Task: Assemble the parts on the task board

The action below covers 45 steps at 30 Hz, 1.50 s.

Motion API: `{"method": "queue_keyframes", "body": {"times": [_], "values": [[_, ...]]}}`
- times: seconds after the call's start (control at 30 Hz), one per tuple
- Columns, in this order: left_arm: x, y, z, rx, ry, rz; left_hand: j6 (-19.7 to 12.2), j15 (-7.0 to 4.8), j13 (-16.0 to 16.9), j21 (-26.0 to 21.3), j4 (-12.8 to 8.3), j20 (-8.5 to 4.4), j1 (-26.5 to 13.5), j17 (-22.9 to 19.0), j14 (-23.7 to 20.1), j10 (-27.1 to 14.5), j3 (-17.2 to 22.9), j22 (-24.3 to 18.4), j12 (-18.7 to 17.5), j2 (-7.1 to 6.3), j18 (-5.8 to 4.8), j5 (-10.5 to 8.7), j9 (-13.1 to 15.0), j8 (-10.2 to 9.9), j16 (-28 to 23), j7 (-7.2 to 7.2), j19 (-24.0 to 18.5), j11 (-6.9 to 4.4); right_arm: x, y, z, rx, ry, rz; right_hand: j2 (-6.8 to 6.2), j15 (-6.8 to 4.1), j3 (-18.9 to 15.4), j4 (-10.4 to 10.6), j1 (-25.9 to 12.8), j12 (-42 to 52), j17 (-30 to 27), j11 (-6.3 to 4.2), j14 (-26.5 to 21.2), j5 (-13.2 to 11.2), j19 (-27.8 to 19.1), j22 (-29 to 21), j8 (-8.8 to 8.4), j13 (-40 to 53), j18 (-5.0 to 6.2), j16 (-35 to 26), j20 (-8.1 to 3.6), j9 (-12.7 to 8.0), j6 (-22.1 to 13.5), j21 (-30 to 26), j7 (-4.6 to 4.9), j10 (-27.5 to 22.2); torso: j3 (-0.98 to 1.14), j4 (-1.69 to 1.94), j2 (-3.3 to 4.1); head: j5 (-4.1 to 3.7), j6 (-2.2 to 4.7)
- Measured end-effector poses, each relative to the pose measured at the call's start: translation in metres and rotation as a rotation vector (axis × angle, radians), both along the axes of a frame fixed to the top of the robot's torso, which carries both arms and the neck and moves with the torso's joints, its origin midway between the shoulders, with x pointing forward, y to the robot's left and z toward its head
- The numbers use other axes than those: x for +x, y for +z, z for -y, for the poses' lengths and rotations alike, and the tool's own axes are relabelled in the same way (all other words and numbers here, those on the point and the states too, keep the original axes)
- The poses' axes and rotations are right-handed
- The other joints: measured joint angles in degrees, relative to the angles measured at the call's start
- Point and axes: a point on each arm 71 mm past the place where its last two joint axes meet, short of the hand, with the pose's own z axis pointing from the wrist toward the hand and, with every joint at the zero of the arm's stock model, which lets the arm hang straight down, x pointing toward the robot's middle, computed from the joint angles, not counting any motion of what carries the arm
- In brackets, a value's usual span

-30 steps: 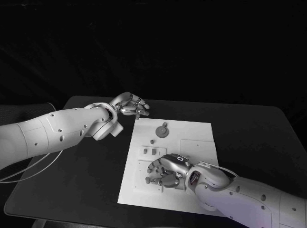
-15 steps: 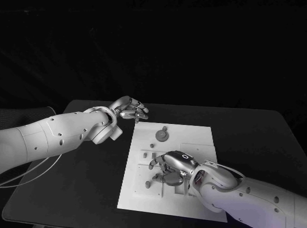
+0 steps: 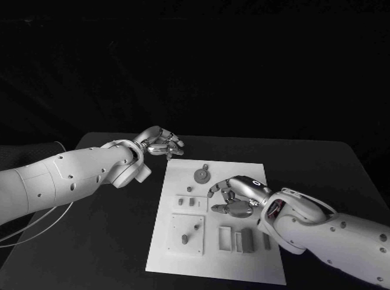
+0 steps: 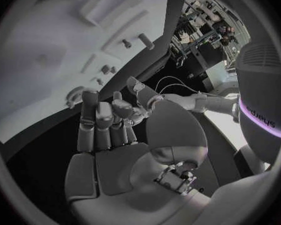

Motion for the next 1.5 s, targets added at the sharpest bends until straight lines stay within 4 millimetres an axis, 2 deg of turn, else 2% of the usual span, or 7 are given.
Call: {"method": "queue_keyframes", "body": {"times": [0.17,0.3,0.53,0.7,1.1,1.33,1.5], "values": [[0.001,-0.001,-0.001,0.002,0.005,0.0,0.0,0.0,0.0,0.0,0.0,0.0,0.0,0.0,0.0,0.0,0.0,0.1,0.0,0.0,0.0,0.0,0.0,0.0,0.0,-0.01,0.0,0.0,0.01,0.011,0.03,0.012,-0.061,-0.074,0.77,0.0,-0.1,0.4,-2.0,0.0,0.0,-0.01,0.0,-0.4,0.0,0.0,0.81,0.0,0.0,0.0,0.0,0.0,1.1,0.0,-0.4,0.0,0.1,-0.1,-0.16,-1.64,-1.13],[0.002,-0.002,-0.001,0.004,0.007,-0.002,0.0,0.0,0.0,0.0,0.0,0.01,0.0,0.0,0.0,0.0,0.0,0.1,0.0,0.0,0.01,0.0,0.0,0.0,0.0,-0.01,0.0,0.0,0.011,0.016,0.052,0.002,-0.095,-0.135,0.87,-0.21,0.0,1.2,-4.2,0.0,-0.1,-0.24,0.3,-0.5,0.2,0.0,1.34,-0.2,0.0,0.0,0.18,0.2,2.2,0.0,-0.74,0.2,0.25,-0.27,-0.36,-2.48,-1.64],[0.001,-0.006,0.0,0.004,0.006,-0.01,0.0,0.0,0.0,0.0,0.2,-0.12,0.0,0.1,0.0,0.0,-0.2,0.1,0.0,0.0,0.01,0.0,-0.1,0.0,0.0,-0.05,0.1,0.0,0.011,0.016,0.076,-0.071,-0.15,-0.255,1.72,-0.28,0.2,5.6,-9.6,-0.1,-0.3,-0.44,0.5,-2.1,0.5,0.0,1.68,-0.6,0.0,0.0,0.08,0.2,2.7,-0.6,-1.05,0.4,0.43,-0.63,-0.73,-2.96,-2.15],[0.0,-0.009,0.003,0.002,0.003,-0.016,0.0,0.0,0.1,-0.2,0.5,-0.12,0.0,0.2,0.0,0.0,-0.5,0.2,0.0,-0.01,0.01,0.0,-0.1,0.0,0.0,-0.06,0.1,0.0,0.006,0.011,0.092,-0.123,-0.209,-0.332,1.18,-0.84,0.6,7.1,-11.2,-0.2,-0.4,-0.94,0.6,-1.8,0.6,0.0,2.35,-0.7,0.01,0.0,0.08,0.6,3.8,-0.6,-1.69,0.9,0.55,-0.82,-1.05,-3.08,-2.48],[-0.004,-0.014,0.005,-0.023,0.007,-0.034,-0.3,0.0,0.3,-0.7,1.9,-0.11,-5.9,0.7,0.0,0.0,-3.8,0.7,0.0,-0.14,0.01,0.0,-0.4,0.0,-0.6,0.09,0.1,0.0,-0.016,-0.012,0.099,-0.285,-0.308,-0.572,-4.61,-1.27,1.8,14.1,-18.5,-0.4,-0.6,-1.44,0.6,-6.7,0.2,0.0,2.68,-0.9,0.03,-0.3,-0.62,1.2,4.1,-1.2,-1.85,1.0,0.58,-1.12,-1.53,-3.19,-3.25],[-0.006,-0.015,0.007,-0.048,0.012,-0.044,-0.4,0.0,0.3,-1.3,2.0,-0.11,-9.9,0.9,0.0,0.0,-6.8,0.7,-0.3,0.15,0.01,-0.42,-0.6,0.2,-0.9,0.19,0.1,0.0,-0.023,-0.019,0.096,-0.363,-0.333,-0.62,-5.93,-2.13,3.3,17.1,-19.7,-0.4,-0.6,-2.17,1.5,-6.7,1.2,0.0,3.31,-0.9,0.02,-0.2,-1.58,1.7,4.5,-1.1,-2.19,1.8,0.38,-1.29,-1.86,-3.25,-3.69],[-0.007,-0.015,0.008,-0.067,0.013,-0.053,-0.7,0.0,0.3,-2.2,3.7,-0.1,-14.3,0.9,0.0,0.0,-8.4,0.4,-0.8,0.45,0.0,-4.69,-0.9,0.2,-1.6,0.3,0.1,0.0,-0.024,-0.021,0.091,-0.394,-0.333,-0.626,-6.85,-2.1,4.0,18.6,-19.3,-0.3,0.8,-2.49,3.5,-6.7,2.3,0.0,3.67,-0.8,-0.59,0.7,-2.31,2.1,4.8,-0.3,-2.57,2.5,0.29,-1.26,-1.87,-3.31,-3.78]]}}
